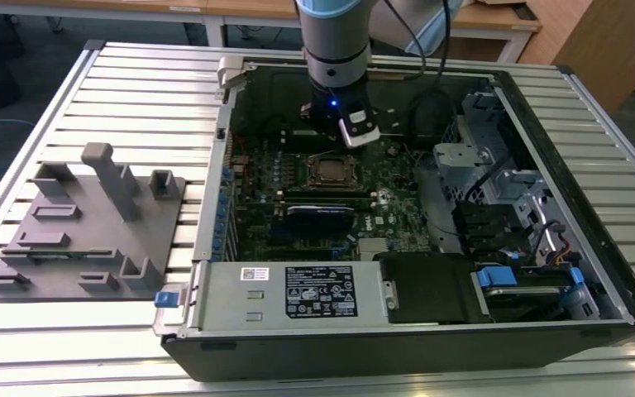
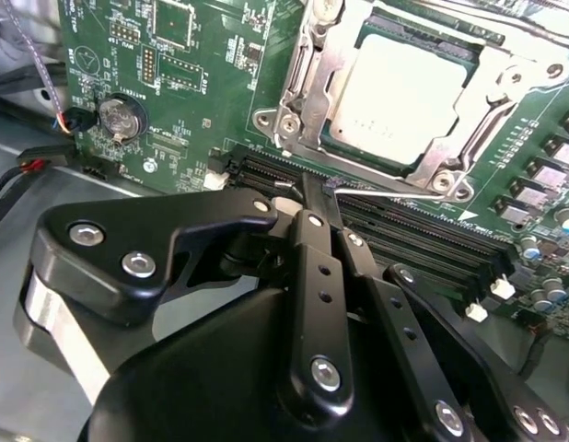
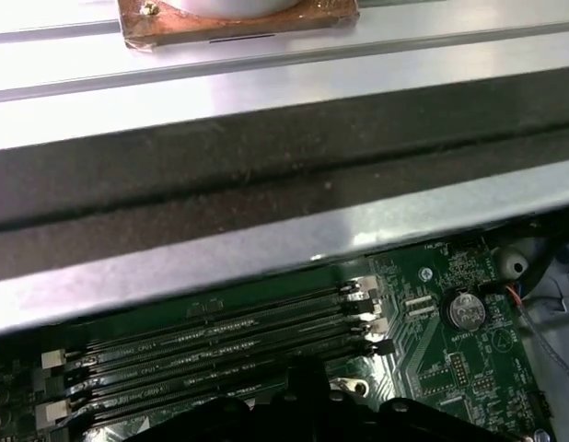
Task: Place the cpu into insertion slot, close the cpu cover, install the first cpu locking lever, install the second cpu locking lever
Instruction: 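Install the first cpu locking lever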
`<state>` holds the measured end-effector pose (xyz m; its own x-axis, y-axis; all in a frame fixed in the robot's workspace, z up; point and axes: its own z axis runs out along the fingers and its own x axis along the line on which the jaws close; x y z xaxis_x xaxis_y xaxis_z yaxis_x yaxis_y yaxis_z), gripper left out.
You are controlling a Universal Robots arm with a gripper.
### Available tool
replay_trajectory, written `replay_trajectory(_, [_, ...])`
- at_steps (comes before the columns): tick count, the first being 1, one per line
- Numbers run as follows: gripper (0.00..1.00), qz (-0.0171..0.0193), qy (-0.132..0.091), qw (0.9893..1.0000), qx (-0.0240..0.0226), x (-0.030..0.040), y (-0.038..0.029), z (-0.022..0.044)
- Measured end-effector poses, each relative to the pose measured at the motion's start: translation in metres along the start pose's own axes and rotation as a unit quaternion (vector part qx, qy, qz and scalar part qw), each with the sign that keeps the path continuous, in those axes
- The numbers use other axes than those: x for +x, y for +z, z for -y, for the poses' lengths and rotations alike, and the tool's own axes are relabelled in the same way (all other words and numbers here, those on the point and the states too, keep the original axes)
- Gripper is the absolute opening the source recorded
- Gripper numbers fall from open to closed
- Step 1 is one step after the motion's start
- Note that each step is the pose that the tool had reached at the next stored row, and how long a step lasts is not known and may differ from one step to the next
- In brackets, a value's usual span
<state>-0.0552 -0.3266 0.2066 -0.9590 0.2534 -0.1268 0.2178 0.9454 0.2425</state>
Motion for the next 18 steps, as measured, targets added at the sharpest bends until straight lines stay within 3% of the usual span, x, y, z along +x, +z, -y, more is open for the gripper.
replay_trajectory(3, [0.10,0.0025,0.000,1.0000,-0.0069,0.0009,-0.0001,0.0013])
replay_trajectory(7, [0.10,0.0070,0.000,0.9999,-0.0102,0.0018,-0.0001,0.0023])
replay_trajectory(11, [0.10,0.0145,-0.002,0.9998,-0.0142,0.0040,0.0003,0.0037])
replay_trajectory(18, [0.10,0.0261,-0.004,0.9995,-0.0189,0.0145,-0.0007,0.0068])
